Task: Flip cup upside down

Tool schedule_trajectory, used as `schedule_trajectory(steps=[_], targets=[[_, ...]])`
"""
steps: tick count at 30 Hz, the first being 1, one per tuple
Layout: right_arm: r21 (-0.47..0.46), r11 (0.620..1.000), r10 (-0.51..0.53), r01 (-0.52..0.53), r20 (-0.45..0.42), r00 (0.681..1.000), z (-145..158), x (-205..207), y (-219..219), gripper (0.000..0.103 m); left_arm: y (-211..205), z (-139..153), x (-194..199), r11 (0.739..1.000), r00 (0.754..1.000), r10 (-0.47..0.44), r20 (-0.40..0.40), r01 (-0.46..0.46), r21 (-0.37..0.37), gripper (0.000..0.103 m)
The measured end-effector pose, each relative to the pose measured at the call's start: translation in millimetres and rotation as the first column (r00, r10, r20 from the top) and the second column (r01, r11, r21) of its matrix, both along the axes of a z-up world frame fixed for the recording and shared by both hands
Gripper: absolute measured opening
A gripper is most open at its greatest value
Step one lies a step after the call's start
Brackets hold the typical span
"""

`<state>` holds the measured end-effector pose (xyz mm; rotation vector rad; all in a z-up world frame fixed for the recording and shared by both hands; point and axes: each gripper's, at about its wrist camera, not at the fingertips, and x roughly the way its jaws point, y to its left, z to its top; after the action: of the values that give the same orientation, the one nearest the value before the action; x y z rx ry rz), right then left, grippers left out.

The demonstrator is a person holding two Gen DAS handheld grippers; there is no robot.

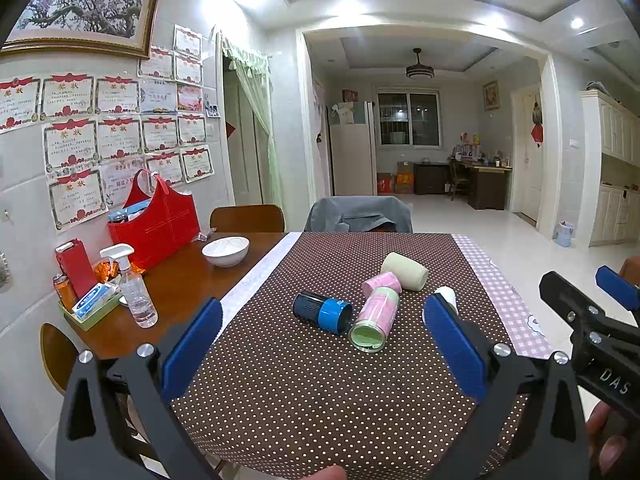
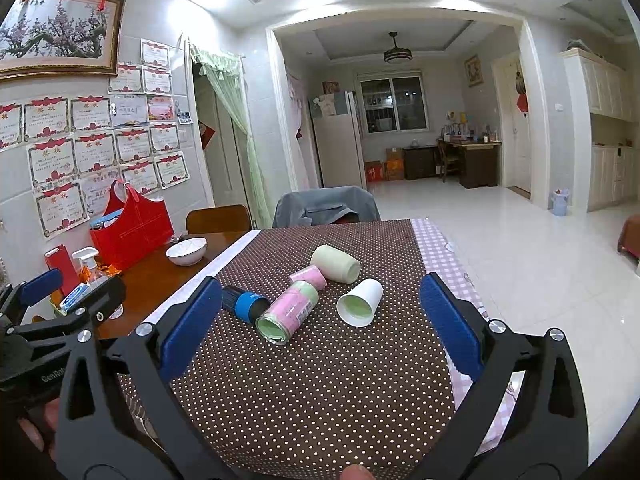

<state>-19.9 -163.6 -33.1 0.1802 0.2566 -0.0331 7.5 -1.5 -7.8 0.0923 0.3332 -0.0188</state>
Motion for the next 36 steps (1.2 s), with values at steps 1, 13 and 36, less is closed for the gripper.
schedule_trajectory(steps=[1, 13, 36], targets=[[0.000, 1.000, 0.000, 0.000, 0.000, 1.000, -1, -1, -1, 0.097, 0, 0, 0, 1.000, 1.000, -0.001, 0.000, 0.001, 0.000, 0.099], [-0.006, 1.000, 0.000, 0.000, 0.002, 1.000, 3, 1, 0, 0.097, 0, -2, 0, 1.000, 1.000, 0.000, 0.000, 0.000, -0.002, 0.099], [-0.032, 0.999, 0.011, -0.011, -0.010, 1.000, 4, 13, 9, 0.097, 8, -3, 8, 1.000, 1.000, 0.004, -0.021, -0.004, -0.014, 0.099]])
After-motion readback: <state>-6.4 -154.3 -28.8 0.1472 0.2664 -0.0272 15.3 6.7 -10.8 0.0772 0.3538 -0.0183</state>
